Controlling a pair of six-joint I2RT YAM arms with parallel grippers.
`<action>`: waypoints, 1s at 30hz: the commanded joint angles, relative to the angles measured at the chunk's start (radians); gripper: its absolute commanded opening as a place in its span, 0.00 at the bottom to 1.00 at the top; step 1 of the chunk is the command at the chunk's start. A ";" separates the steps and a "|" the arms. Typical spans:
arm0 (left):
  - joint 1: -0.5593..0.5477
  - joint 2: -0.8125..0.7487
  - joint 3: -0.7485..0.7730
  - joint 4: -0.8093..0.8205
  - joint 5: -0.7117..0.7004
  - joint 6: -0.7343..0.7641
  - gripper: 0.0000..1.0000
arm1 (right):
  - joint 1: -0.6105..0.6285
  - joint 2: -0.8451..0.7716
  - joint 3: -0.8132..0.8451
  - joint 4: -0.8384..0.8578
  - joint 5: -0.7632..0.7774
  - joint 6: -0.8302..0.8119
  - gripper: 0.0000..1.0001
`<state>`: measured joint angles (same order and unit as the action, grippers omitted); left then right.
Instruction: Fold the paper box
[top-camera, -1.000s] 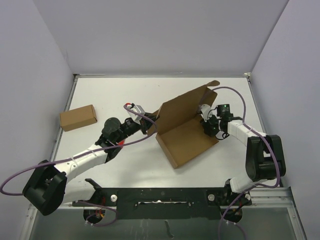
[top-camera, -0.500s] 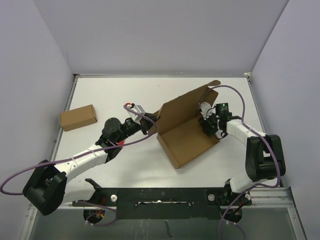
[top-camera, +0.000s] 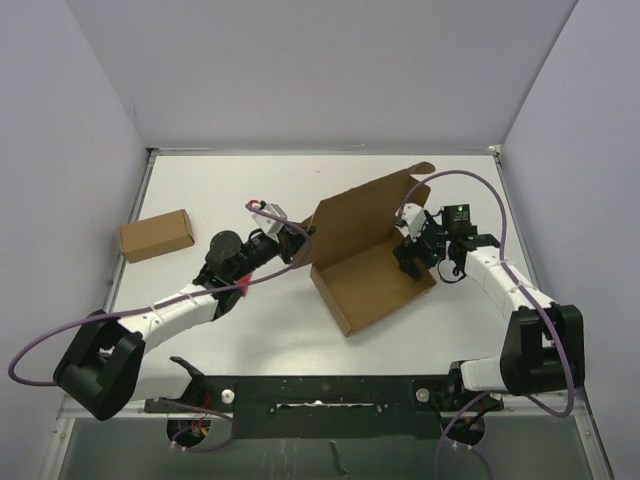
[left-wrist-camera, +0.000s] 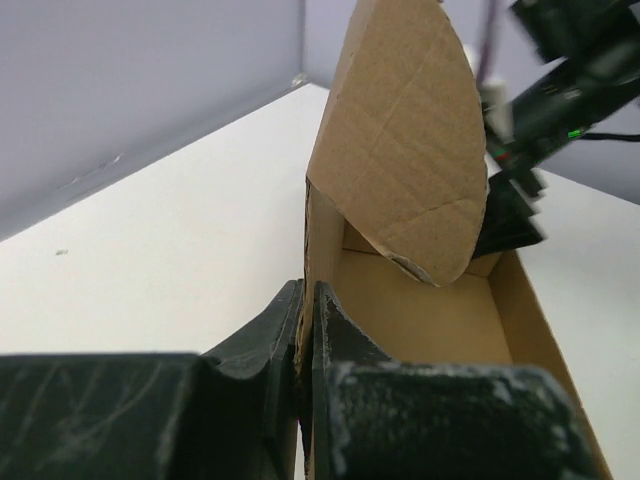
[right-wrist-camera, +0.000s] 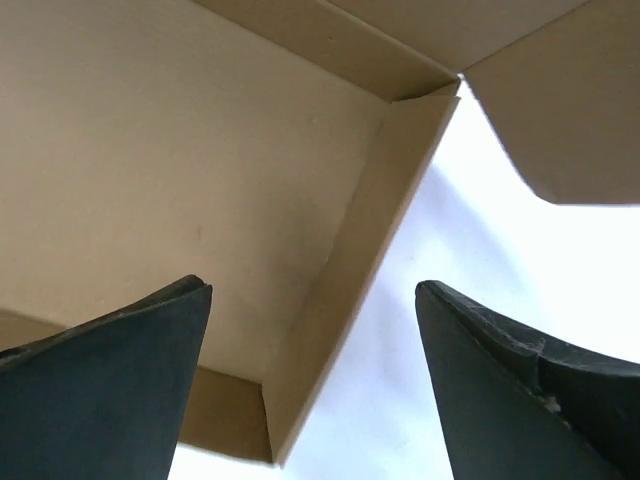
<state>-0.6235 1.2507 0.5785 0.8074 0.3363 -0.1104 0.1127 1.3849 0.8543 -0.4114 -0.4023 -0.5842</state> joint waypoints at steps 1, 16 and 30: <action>0.097 0.084 0.049 0.135 0.042 -0.124 0.00 | -0.059 -0.110 0.027 -0.095 -0.166 -0.126 0.86; 0.240 0.233 0.202 -0.001 0.122 -0.262 0.48 | -0.150 -0.182 0.142 -0.184 -0.474 0.063 0.86; 0.396 -0.301 -0.011 -0.559 -0.010 -0.344 0.77 | -0.182 -0.155 0.089 -0.102 -0.679 0.181 0.86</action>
<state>-0.2714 1.0550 0.6189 0.4191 0.3286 -0.3939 -0.0605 1.2396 0.9562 -0.5694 -0.9817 -0.4458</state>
